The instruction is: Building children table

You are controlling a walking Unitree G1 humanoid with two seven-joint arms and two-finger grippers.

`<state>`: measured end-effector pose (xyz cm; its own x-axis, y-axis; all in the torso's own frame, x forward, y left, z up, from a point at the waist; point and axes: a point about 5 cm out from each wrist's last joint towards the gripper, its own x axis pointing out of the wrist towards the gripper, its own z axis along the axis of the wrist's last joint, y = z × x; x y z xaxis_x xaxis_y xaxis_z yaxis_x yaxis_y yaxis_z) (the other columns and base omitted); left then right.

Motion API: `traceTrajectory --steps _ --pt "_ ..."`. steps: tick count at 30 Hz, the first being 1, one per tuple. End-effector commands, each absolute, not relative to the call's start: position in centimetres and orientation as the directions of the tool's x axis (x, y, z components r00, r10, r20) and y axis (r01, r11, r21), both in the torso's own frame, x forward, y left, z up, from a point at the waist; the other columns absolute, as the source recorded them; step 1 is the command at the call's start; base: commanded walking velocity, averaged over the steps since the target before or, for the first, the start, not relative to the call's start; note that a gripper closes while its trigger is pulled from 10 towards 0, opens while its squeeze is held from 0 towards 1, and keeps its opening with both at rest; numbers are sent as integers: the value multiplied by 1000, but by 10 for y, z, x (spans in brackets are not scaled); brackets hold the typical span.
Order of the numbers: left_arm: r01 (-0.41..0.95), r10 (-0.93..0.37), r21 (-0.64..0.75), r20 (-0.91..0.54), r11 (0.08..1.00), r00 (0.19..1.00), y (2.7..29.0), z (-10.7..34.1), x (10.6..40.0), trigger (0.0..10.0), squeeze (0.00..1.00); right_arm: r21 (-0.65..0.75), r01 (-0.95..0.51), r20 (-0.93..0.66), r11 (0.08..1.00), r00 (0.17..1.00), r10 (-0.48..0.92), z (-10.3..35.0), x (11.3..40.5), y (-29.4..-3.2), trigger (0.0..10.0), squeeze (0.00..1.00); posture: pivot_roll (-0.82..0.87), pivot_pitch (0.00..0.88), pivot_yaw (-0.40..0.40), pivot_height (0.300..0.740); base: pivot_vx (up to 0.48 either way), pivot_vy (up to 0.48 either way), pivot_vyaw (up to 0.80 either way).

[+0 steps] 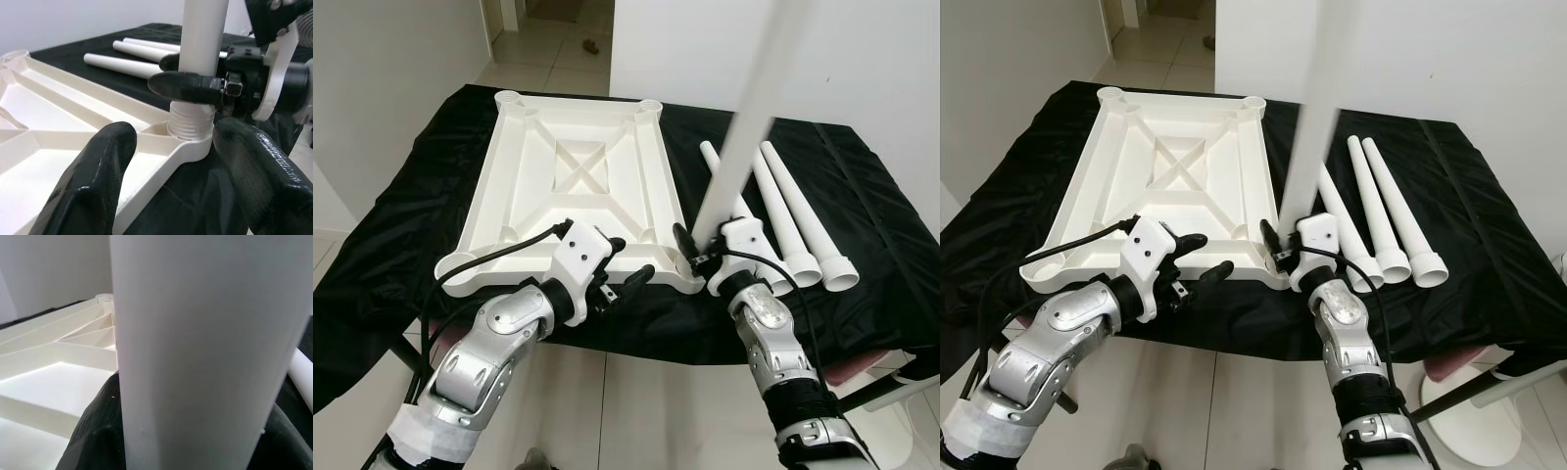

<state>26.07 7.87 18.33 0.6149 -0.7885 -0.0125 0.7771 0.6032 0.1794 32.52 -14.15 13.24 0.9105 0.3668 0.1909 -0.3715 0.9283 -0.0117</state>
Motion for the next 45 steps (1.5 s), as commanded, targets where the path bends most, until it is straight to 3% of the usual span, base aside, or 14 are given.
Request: traceTrajectory --steps 1,10,26,35,45 --pt "811 -820 177 -33 558 572 79 182 257 10000 0 41 -370 81 928 927 366 105 318 -143 10000 0 171 28 -51 740 0 0 0" --pt "807 -815 169 -30 566 578 80 182 257 10000 0 38 -386 55 922 922 384 96 315 -141 10000 0 175 24 -53 740 0 0 0" --pt "802 -811 176 -30 571 584 84 184 256 10000 0 191 -193 -38 962 978 204 75 314 -157 10000 0 183 22 -54 740 0 0 0" --pt "797 -807 182 -27 576 590 86 187 256 10000 0 -13 -335 30 942 942 336 74 300 -142 10000 0 188 25 -56 740 0 0 0" --pt "789 -800 184 -23 586 600 88 189 257 10000 0 -71 -359 60 931 930 363 67 286 -144 10000 0 190 35 -54 740 0 0 0"
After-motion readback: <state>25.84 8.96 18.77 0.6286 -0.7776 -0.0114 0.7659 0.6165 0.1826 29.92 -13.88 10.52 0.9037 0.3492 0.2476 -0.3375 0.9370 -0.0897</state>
